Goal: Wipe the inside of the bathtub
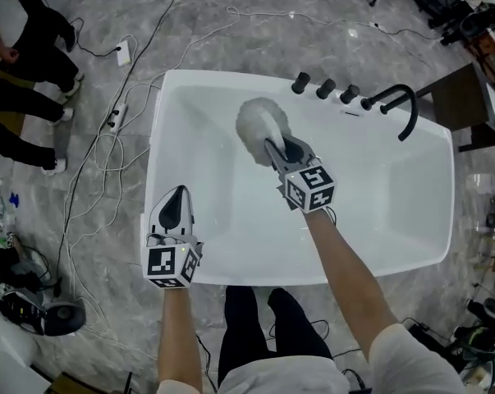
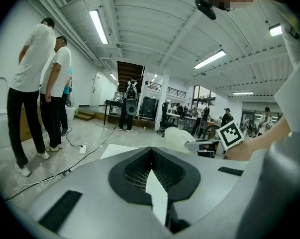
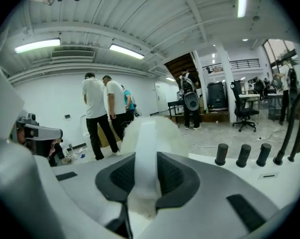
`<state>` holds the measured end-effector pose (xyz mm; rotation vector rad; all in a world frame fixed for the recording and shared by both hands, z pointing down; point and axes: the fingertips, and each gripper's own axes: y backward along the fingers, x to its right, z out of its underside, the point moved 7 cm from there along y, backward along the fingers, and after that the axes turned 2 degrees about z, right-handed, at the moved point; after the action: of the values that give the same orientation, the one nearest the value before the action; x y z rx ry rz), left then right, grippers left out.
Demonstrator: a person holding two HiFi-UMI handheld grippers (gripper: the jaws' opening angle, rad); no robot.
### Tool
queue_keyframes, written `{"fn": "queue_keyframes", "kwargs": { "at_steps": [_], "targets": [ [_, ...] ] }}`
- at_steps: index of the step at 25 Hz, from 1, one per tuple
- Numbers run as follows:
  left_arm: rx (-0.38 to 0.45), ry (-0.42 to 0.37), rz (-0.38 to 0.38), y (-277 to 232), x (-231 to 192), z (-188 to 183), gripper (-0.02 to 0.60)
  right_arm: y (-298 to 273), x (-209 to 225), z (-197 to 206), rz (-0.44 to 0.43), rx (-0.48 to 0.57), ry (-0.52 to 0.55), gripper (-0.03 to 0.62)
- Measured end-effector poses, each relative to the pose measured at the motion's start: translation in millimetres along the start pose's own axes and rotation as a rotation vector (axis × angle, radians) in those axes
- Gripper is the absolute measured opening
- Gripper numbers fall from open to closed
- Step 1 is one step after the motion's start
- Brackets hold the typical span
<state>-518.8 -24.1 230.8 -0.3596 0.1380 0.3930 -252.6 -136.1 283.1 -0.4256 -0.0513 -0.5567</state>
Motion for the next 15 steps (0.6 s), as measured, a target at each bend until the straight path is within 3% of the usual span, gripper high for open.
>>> {"fn": "queue_keyframes", "kwargs": {
  "at_steps": [3, 5, 15],
  "targets": [
    [0.013, 0.003, 0.031, -31.6, -13.8, 5.9, 0.008, -34.7, 3.1, 6.5, 0.028, 0.021, -0.052, 0.097],
    [0.016, -0.017, 0.065, -54.8, -22.6, 8.8, 0.008, -61.6, -1.1, 9.3, 0.018, 0.01, -0.021, 0.097],
    [-0.028, -0.039, 0.106, -139.7, -61.7, 38.4, 0.008, -181.2, -30.9, 41.8, -0.113, -0.178, 0.357, 0.097]
  ]
}}
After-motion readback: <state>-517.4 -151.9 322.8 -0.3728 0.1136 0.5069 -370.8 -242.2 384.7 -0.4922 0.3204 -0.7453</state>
